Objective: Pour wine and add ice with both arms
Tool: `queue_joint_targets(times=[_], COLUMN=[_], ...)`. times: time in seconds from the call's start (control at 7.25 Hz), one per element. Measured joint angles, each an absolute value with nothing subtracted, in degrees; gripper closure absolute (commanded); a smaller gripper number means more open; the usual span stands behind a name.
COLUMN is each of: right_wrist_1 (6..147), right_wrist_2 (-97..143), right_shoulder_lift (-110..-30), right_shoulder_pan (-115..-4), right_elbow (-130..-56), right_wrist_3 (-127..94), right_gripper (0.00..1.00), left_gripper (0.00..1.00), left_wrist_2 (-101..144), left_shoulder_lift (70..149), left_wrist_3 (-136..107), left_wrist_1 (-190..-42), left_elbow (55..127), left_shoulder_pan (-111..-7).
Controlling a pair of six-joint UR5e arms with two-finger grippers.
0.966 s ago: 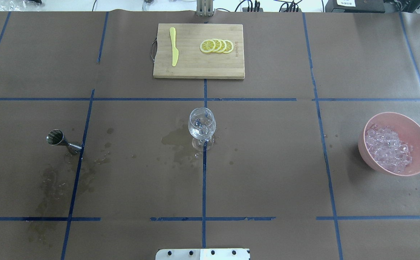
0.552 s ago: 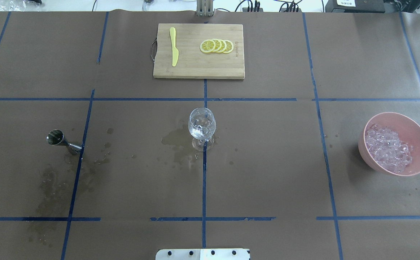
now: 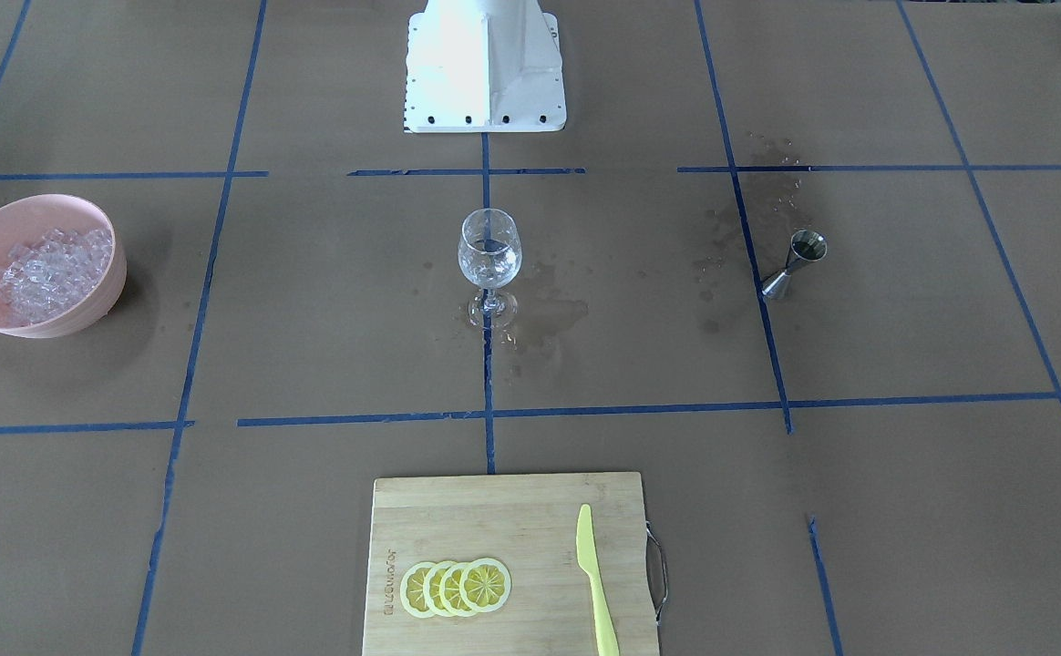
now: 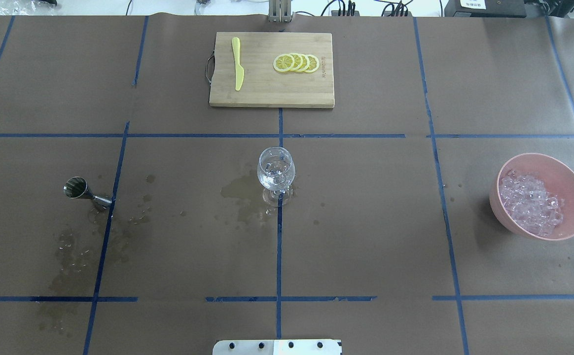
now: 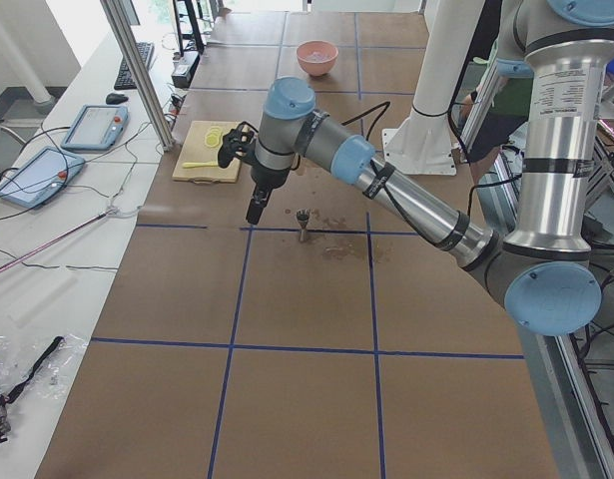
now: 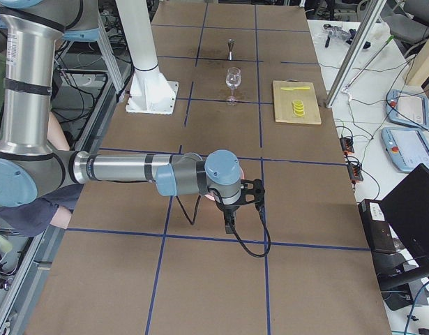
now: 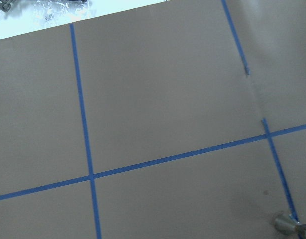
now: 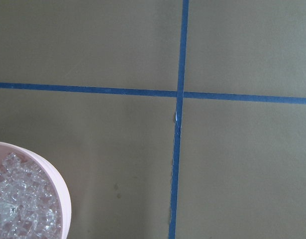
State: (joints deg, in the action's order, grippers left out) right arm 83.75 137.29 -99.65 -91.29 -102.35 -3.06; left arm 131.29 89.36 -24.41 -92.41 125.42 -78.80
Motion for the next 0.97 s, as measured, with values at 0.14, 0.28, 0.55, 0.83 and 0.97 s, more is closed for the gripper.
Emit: queue_joint_targets(times=[0.14,0.28,0.55,0.83,0.97], right_wrist_1=[83.7,83.6,83.6,84.0,84.0], right_wrist_2=[137.3,137.3,137.6,138.4,139.0], right_shoulder_lift=[-99.7,-99.9,-99.9,-99.8,-99.5], right_shoulder_pan=[-91.3,-91.3,-91.2,-91.2,-91.2], right_elbow=[-102.3,-102.2,-102.2,-102.6,-103.1], right_wrist_3=[-3.9,-4.4,-4.7,-5.6,-5.9], right_gripper=[0.00,0.00,0.00,0.00,0.00], left_gripper=[0.00,0.00,0.00,0.00,0.01], left_wrist_2=[127.0,121.2,104.9,87.8,80.4], left_shoulder_lift=[85.6,80.7,73.5,71.1,70.0], left_wrist_3=[-35.7,-46.7,-64.7,-77.0,-81.3], left_wrist_1=[-100.7,-110.9,-125.1,-127.8,-127.9], left_elbow=[127.9,129.2,130.0,130.1,130.1], left_shoulder_pan=[-72.4,-65.2,-48.4,-32.5,-25.9])
